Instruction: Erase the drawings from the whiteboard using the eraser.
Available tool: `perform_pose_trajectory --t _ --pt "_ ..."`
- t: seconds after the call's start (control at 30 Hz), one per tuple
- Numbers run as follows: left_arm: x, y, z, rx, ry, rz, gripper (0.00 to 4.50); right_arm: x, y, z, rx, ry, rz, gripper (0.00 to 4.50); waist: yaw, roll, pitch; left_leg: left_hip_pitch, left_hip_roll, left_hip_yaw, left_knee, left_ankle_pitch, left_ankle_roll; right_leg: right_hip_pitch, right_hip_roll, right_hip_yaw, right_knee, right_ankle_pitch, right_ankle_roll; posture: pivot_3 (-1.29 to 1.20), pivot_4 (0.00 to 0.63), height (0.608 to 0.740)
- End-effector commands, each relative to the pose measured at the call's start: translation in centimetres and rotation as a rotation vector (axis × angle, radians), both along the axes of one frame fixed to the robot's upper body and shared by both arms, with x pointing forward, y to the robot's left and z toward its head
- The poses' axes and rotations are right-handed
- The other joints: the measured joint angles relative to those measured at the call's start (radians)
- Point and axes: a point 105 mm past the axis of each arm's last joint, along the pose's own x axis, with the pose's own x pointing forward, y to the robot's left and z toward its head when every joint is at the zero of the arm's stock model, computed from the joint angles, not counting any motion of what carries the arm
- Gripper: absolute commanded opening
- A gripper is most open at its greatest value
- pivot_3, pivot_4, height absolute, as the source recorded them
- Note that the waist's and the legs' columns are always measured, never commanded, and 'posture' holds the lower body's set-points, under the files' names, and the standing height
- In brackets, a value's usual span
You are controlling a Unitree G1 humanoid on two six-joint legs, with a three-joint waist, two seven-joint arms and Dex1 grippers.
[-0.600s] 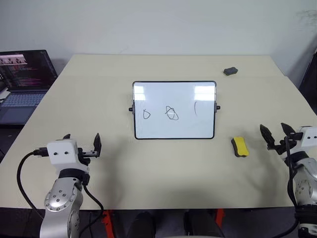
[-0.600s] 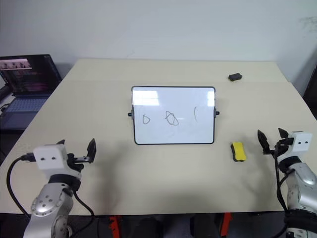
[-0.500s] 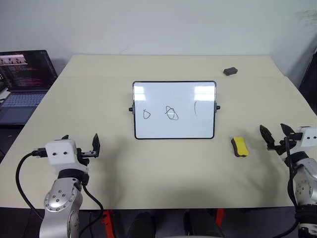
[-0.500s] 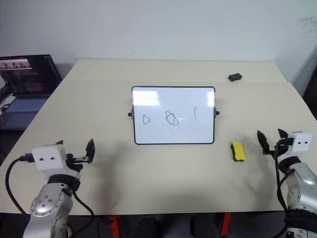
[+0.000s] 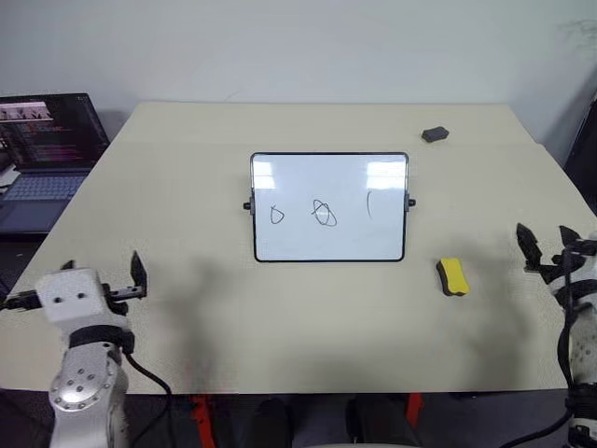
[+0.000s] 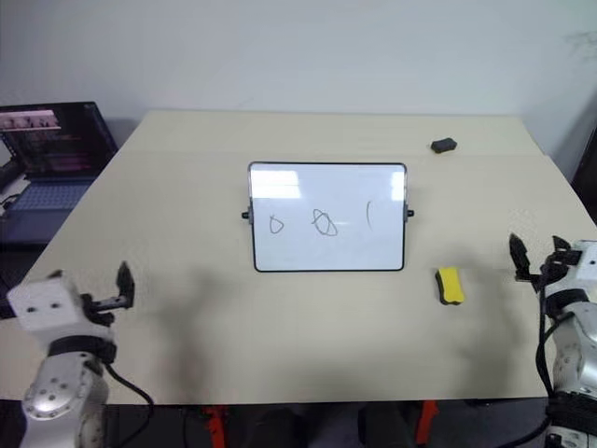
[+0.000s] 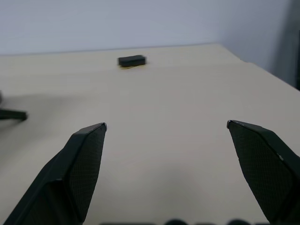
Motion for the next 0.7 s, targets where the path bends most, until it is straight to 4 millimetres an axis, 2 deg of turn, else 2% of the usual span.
perform_pose_trajectory --t 0.03,0.1,0.23,0.37,0.47,0.6,0.7 --pt "1.2 -0.7 2.0 -0.024 -0.076 -0.089 4.5 -0.4 -0.2 0.8 -0.001 -0.015 -0.061 4.47 0.002 0.0 0.0 0.0 0.0 0.0 0.0 0.0 0.0 0.0 0.0 0.0 0.0 0.0 0.0 0.0 0.15 0.74" --pt "2.7 -1.8 3.3 -0.01 -0.09 -0.193 4.5 -0.6 -0.1 1.3 0.016 -0.001 -0.092 4.47 0.006 0.0 0.0 0.0 0.0 0.0 0.0 0.0 0.0 0.0 0.0 -0.001 0.001 0.0 0.0 0.0 0.15 0.74" --pt "5.2 -2.1 5.9 0.03 -0.12 -0.339 4.5 -1.6 2.7 3.5 -0.041 -0.051 0.006 4.47 0.004 0.001 0.001 0.0 0.0 -0.002 0.0 0.0 0.0 0.0 0.0 -0.002 0.002 0.0 0.0 0.0 0.15 0.74" --pt "6.8 -5.3 9.5 0.055 -0.151 -0.597 4.5 -2.6 4.4 4.5 0.008 -0.09 0.063 4.47 0.0 -0.001 0.002 -0.001 0.0 -0.002 0.0 0.0 -0.001 0.0 0.0 -0.002 0.001 -0.001 0.001 0.0 0.15 0.74" --pt "6.9 -9.0 10.0 0.077 -0.089 -0.845 4.5 -2.9 4.7 3.7 0.05 -0.04 0.043 4.47 -0.002 -0.001 0.002 -0.001 0.0 -0.001 0.0 0.0 -0.001 0.0 0.0 -0.002 0.001 -0.001 0.001 0.0 0.15 0.74" --pt "5.9 -13.5 9.5 0.098 0.029 -1.142 4.5 -3.2 7.4 2.7 0.043 0.103 0.192 4.47 -0.001 0.001 0.004 -0.001 0.0 -0.002 0.0 0.0 -0.001 -0.001 0.0 -0.002 0.001 -0.002 0.0 0.0 0.15 0.74" --pt "4.9 -16.2 8.4 0.143 0.136 -1.341 4.5 -3.1 8.5 1.9 0.029 0.194 0.207 4.47 -0.003 0.001 0.004 -0.001 0.0 -0.002 0.0 0.0 -0.001 -0.002 0.001 -0.002 0.002 -0.002 0.0 0.0 0.15 0.74"
